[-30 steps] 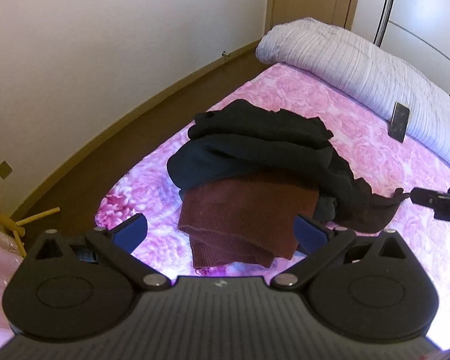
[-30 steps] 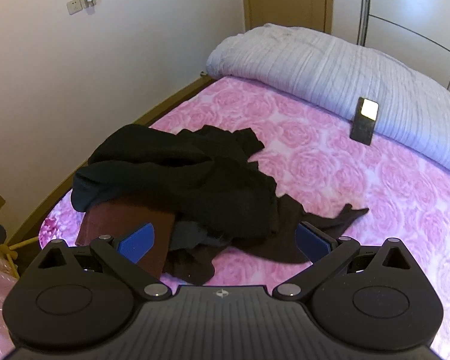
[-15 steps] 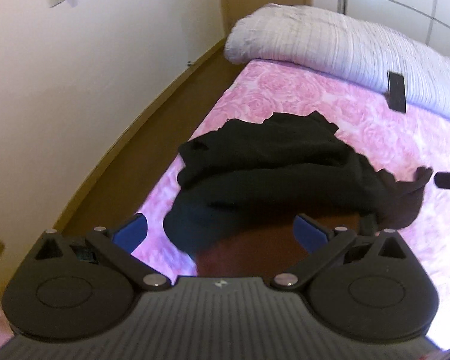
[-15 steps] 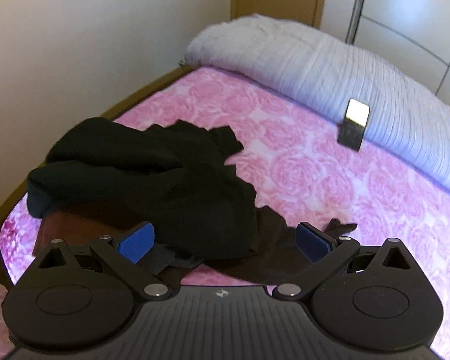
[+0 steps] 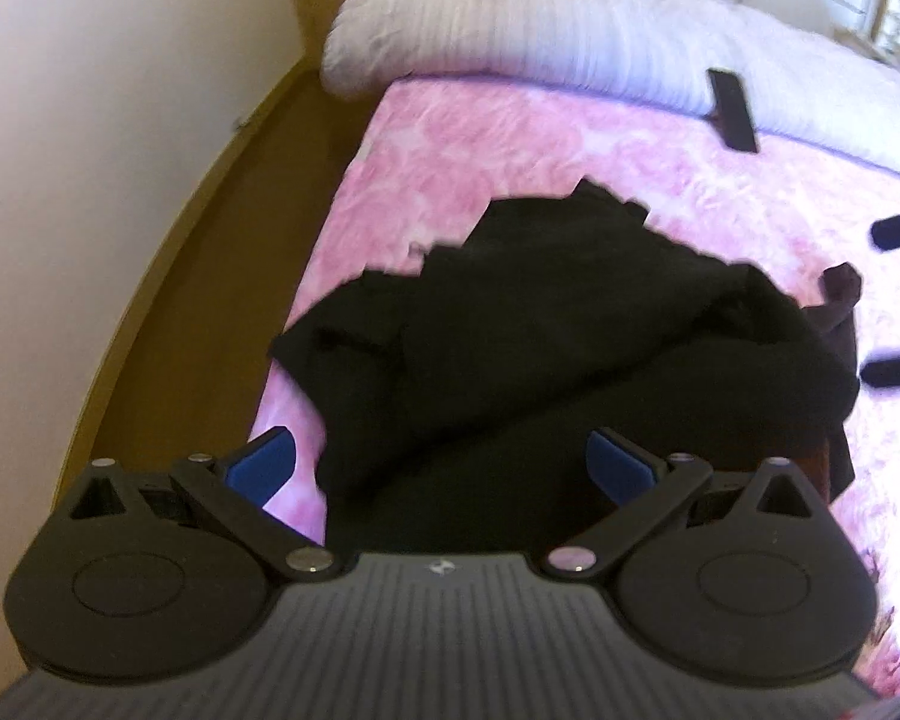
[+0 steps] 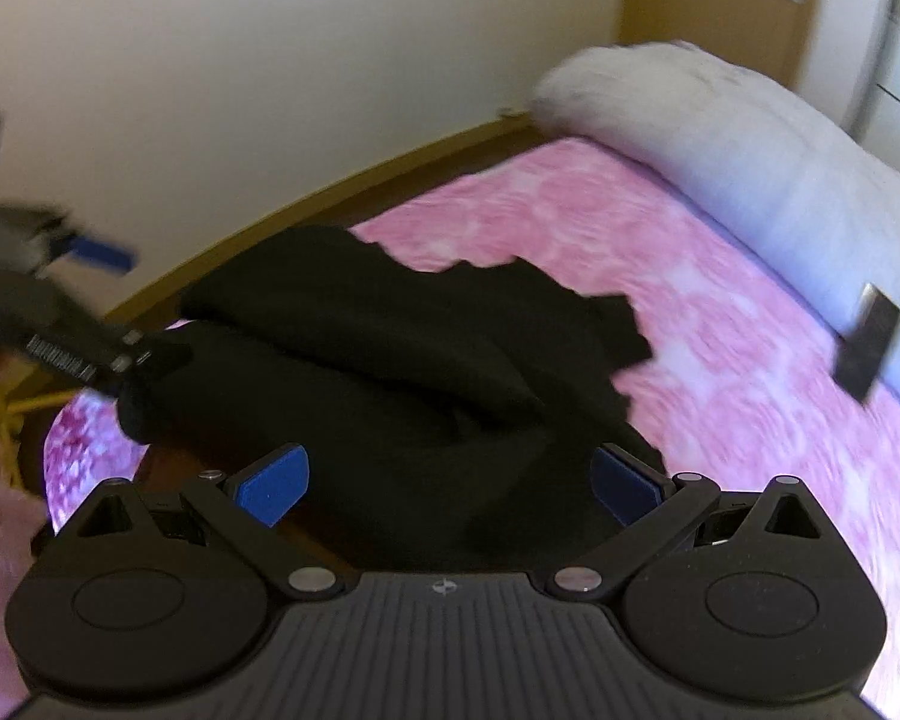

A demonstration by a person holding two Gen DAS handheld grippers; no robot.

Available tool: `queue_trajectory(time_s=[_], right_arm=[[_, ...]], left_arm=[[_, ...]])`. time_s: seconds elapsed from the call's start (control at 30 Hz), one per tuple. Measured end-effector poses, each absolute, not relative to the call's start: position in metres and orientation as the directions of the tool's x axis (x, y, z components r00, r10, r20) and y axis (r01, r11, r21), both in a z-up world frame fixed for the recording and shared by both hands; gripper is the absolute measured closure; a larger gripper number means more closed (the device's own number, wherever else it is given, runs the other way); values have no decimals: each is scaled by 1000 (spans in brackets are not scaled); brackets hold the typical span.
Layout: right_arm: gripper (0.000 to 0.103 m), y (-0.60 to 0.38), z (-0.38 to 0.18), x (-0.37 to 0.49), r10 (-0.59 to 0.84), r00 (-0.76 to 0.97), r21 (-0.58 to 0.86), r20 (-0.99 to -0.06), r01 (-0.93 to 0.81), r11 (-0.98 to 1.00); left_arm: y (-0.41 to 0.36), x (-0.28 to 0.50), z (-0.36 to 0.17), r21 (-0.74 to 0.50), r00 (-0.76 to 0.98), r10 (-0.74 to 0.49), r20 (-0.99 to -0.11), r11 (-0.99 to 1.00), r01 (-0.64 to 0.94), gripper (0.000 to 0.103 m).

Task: Fold clothes
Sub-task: 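Grasp the black jacket with the left gripper while the right gripper grasps it too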

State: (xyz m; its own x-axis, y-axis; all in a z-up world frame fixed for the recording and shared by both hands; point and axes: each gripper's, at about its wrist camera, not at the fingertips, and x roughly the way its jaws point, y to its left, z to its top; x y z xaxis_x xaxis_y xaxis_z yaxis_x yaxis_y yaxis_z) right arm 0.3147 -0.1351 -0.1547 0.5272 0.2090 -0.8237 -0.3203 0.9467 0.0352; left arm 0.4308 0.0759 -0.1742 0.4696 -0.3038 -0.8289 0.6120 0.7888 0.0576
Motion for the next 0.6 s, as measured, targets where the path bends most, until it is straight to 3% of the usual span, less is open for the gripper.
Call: queue_trajectory(time_s=[0.13,0.2,0.33,0.43,0.5,0.53,0.6], right_arm=[[0,-114,-163,317,259,482,-8,-837,-484,875],[5,-105,-172,315,238,460,-55,-855,-537,842],[23,-89,-187,316,207,447,-98,-870,-569,817],[26,-76,-199,317,176,452,-137,-874,-579,804],[41,-69,-205,319,158,457,-161,-876,-584,795],[57,-66,-207,320,152,459,-170,-875,-585,793],[64,-61,-206,320,140,467,-186,-873,-585,790]], left_arm=[[64,460,-187,42,399,-344,-850,712,701,11],[53,471,-199,43,350,-336,-874,664,747,24],[34,476,-216,75,317,-312,-896,597,799,26],[24,475,-219,103,319,-297,-900,565,819,30],[17,473,-220,128,324,-283,-903,542,830,56],[14,469,-219,149,335,-272,-902,532,834,62],[9,461,-215,193,365,-257,-895,515,835,82]])
